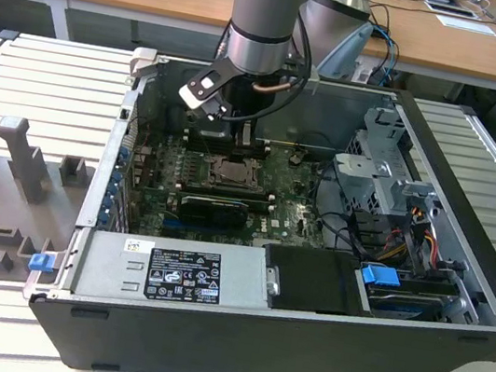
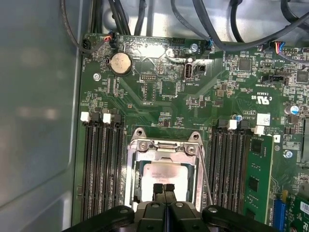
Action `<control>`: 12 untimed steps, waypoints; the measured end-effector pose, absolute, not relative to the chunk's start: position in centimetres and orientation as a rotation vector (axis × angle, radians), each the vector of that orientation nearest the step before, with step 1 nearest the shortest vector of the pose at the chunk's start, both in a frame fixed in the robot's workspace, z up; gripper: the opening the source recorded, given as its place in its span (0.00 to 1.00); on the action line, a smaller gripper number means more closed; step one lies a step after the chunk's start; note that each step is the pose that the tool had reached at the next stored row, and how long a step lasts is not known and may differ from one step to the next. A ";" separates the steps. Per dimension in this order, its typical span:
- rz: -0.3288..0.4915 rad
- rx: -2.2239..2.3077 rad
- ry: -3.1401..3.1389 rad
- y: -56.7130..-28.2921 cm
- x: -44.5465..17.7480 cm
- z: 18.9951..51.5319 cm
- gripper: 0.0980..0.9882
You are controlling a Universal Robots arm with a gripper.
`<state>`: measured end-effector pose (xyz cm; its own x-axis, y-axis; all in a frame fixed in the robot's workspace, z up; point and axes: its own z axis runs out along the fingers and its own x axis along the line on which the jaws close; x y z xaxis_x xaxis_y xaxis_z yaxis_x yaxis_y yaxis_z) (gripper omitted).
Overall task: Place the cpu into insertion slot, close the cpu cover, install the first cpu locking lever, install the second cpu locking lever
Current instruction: 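Install the first cpu locking lever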
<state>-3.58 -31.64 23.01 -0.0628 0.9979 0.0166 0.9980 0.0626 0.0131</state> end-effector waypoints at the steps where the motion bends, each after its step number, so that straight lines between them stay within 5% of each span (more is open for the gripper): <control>1: -0.033 -2.148 -2.288 -31.6 -3.6 23.1 0.01; 12: -0.033 -2.148 -2.288 -31.6 -3.6 23.3 0.01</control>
<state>-3.58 -31.64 23.32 -0.0628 0.9979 0.0166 0.9980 0.0626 0.0131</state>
